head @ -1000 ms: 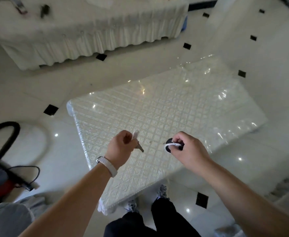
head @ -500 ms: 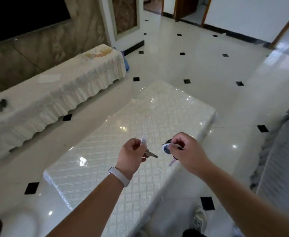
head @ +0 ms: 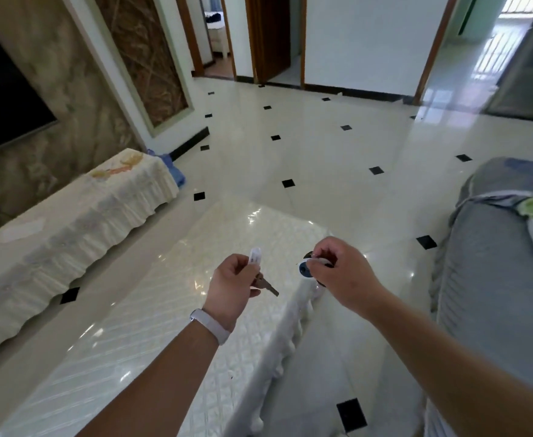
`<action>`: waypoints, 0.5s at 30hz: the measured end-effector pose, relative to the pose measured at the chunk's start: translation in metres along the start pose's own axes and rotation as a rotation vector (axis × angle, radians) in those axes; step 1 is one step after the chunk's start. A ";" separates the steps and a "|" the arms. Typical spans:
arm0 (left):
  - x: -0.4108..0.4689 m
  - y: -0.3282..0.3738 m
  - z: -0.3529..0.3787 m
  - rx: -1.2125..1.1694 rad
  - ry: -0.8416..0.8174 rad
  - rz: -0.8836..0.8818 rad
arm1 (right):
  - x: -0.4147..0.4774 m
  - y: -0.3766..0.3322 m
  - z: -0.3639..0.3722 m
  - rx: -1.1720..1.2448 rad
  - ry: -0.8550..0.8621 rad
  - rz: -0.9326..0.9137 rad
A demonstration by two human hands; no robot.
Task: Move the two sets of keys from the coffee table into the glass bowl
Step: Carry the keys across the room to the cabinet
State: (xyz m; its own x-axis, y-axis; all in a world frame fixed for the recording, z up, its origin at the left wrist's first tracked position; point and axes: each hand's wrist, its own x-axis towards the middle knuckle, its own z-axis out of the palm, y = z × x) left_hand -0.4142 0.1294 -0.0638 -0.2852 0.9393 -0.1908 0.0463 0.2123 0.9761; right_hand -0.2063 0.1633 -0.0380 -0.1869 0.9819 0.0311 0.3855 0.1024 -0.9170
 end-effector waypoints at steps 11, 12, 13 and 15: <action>0.052 0.055 0.153 0.089 -0.127 0.108 | 0.044 0.050 -0.144 0.049 0.179 0.018; 0.059 0.059 0.163 0.091 -0.137 0.113 | 0.048 0.053 -0.153 0.045 0.201 0.018; 0.066 0.062 0.172 0.092 -0.148 0.118 | 0.053 0.057 -0.161 0.042 0.223 0.020; 0.081 0.068 0.191 0.092 -0.178 0.128 | 0.065 0.065 -0.176 0.047 0.258 0.028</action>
State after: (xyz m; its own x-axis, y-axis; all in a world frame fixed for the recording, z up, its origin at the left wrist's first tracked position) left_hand -0.2511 0.2716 -0.0330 -0.0987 0.9911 -0.0893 0.1605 0.1045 0.9815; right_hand -0.0343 0.2615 -0.0261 0.0620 0.9931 0.1000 0.3438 0.0728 -0.9362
